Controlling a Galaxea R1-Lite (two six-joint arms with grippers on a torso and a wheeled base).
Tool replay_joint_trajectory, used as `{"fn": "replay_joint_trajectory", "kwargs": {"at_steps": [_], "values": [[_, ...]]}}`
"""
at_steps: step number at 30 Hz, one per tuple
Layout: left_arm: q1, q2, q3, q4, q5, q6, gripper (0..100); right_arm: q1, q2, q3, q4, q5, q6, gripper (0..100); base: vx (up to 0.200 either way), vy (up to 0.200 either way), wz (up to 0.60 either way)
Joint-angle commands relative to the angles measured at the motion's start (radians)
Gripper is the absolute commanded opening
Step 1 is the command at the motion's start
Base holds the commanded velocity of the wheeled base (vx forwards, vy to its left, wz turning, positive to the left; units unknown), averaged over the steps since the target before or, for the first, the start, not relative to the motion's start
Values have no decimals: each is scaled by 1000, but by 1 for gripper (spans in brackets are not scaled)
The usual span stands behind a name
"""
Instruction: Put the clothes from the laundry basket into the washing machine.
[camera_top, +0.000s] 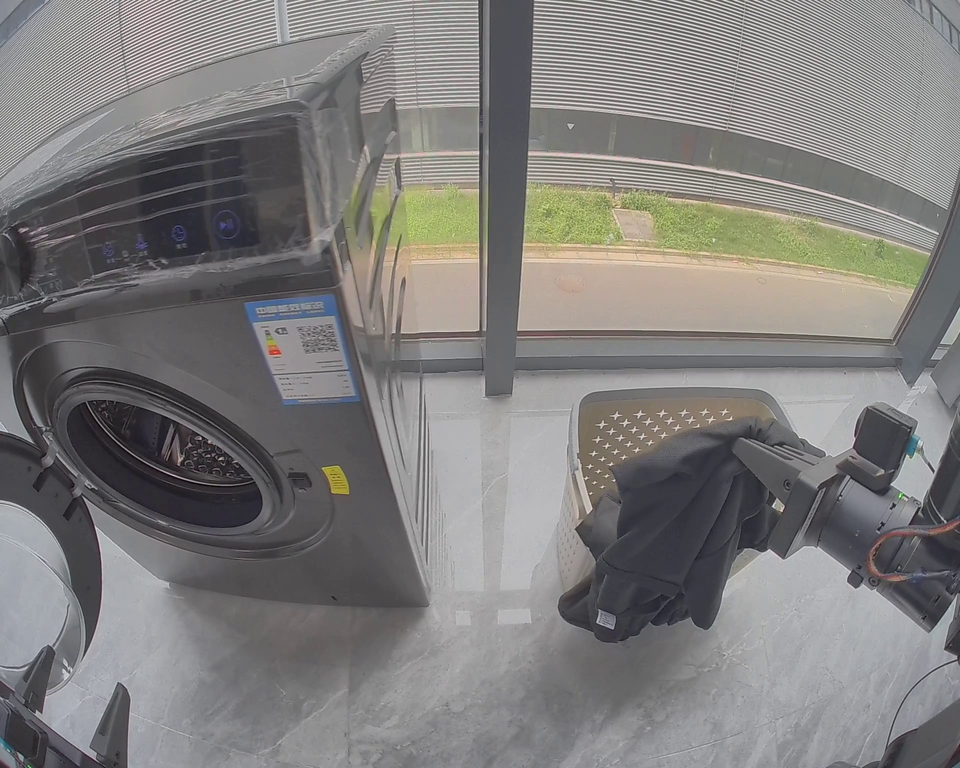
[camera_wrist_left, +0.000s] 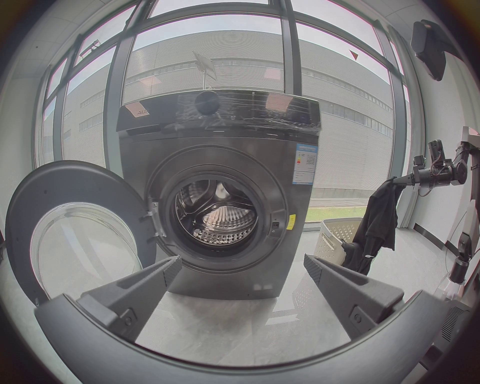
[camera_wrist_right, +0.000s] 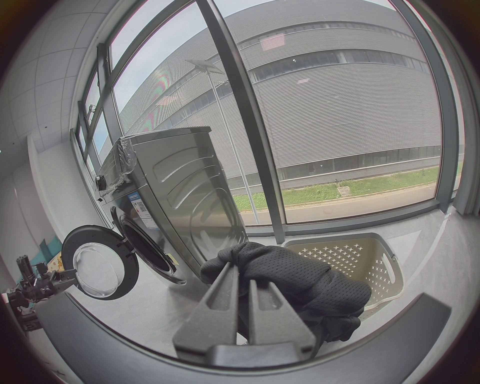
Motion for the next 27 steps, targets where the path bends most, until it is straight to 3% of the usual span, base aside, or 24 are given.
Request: {"fn": "replay_joint_trajectory", "kwargs": {"at_steps": [1,3,12,18,27], "values": [[0,-15,15,-1,0,1,100,2,0,-3,-1,1,1,0,0,0,0],[0,-15,16,-1,0,1,100,2,-3,-6,-1,2,1,0,0,0,0],[0,-15,16,-1,2,-2,100,2,-5,-4,-1,4,1,0,-200,0,0],[0,-15,16,-1,2,-2,100,2,-6,-3,-1,4,1,0,0,0,0],[0,-15,16,-1,2,-2,100,2,-5,-1,-1,4,1,0,0,200,0]]}}
